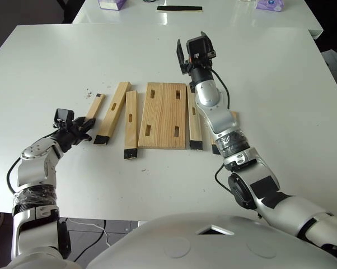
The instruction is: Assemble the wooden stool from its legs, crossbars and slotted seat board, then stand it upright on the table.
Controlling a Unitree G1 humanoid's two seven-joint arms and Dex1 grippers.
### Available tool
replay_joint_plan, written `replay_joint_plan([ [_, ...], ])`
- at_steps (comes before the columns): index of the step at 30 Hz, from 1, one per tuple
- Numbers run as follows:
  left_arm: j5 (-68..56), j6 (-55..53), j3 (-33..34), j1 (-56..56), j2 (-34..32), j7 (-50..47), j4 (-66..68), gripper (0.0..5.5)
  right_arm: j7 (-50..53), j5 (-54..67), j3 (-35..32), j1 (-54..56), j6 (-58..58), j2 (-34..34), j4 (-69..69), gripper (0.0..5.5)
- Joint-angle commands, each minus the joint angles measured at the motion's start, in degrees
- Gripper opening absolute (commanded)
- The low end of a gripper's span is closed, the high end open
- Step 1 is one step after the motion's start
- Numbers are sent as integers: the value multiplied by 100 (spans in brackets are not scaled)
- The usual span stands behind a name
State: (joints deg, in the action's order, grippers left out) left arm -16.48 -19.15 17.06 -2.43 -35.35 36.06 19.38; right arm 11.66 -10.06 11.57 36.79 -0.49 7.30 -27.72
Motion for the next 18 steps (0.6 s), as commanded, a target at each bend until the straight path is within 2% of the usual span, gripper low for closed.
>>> replay_joint_plan([
  [1, -74, -269, -37, -60, 319, -266, -2, 134, -51, 44, -51, -2, 69, 162, 47, 351],
  [6, -1496, -673, 560, -642, 1305, -675, -1192, 134, -529, 723, -463, 39, 153, 199, -29, 351],
  [10, -2335, -732, 575, -1054, 1987, -902, -2041, 134, -1816, 2124, -1009, 98, 678, 217, 211, 351],
  [15, -3154, -921, 462, -1093, 2345, -962, -3035, 134, -3418, 3652, -1305, 198, 1913, -112, 1078, 351],
  [18, -3390, -1104, 167, -1097, 2144, -477, -3375, 134, -4336, 4680, -1596, 348, 3024, -678, 1678, 351],
])
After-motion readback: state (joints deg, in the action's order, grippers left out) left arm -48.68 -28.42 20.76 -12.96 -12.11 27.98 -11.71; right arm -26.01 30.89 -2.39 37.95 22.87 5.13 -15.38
